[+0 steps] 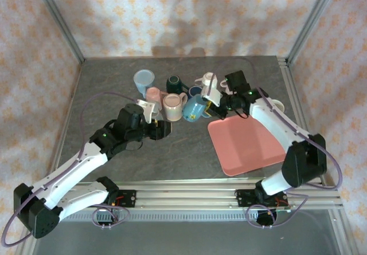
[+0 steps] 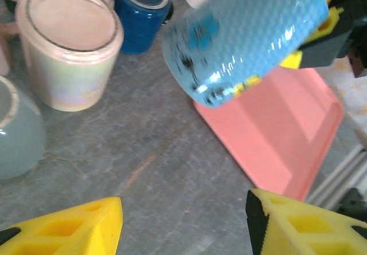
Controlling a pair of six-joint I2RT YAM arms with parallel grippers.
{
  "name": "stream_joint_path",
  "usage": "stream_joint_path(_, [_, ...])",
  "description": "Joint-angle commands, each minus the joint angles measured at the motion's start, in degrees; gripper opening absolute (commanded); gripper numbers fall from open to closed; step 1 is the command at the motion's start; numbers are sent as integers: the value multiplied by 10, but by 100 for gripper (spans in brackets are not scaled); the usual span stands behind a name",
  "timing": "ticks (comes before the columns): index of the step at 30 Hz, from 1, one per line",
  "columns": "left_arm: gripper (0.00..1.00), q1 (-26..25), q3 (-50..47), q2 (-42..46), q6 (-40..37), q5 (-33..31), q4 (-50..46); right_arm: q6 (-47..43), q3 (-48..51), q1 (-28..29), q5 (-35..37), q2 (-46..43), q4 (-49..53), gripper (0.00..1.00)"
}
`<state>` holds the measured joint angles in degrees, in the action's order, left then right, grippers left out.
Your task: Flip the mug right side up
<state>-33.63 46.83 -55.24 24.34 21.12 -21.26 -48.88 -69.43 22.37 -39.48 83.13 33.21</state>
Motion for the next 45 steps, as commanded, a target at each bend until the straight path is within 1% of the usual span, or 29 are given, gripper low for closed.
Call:
stream_joint_path(1, [60,4,26,12,43,52,26,261,9,3,-12,-56,-148,0])
stream_joint_path(4, [61,4,28,14,89,73,57,379,12,3,14,-83,-181,0])
stream_joint_path(8, [62,4,22,12,149,87,112,523,1,3,38,-98,-203,0])
stream_joint_path(11, [63,4,23,7,199,86,150,625,-9,2,44,-100,-216,0])
stream_joint_path(17, [65,4,28,-15,315,71,191,825,14,4,45,-113,-308,0])
stream_joint_path(20, [65,4,18,-18,396,50,230,902,31,4,52,-122,-346,0])
stream_joint_path(23, [64,4,-11,-18,520,11,299,963,60,6,66,-140,-390,0])
stream_joint_path(25, [64,3,-31,-18,593,-15,369,990,78,9,74,-150,-413,0])
stream_joint_path(26, [63,3,-34,-20,617,-27,385,997,83,10,76,-150,-414,0])
stream_joint_path(28, [62,2,-22,-27,651,-41,371,1008,93,15,83,-178,-417,0])
stream_joint_path(31, [60,-3,15,-50,650,-37,356,1019,102,21,84,-195,-419,0])
stream_joint_path(33, [55,-13,53,-73,638,-34,327,1025,106,22,80,-205,-417,0])
stream_joint_path(35, [52,-21,83,-98,628,-30,310,1028,107,22,77,-212,-413,0])
stream_joint_path(39, [51,-35,101,-139,644,-32,375,1032,108,22,74,-225,-398,0])
stream_joint_path(43, [48,-40,134,-167,635,-21,359,1036,110,22,73,-235,-391,0])
stream_joint_path(45, [46,-45,139,-176,634,-20,369,1038,107,22,71,-238,-385,0])
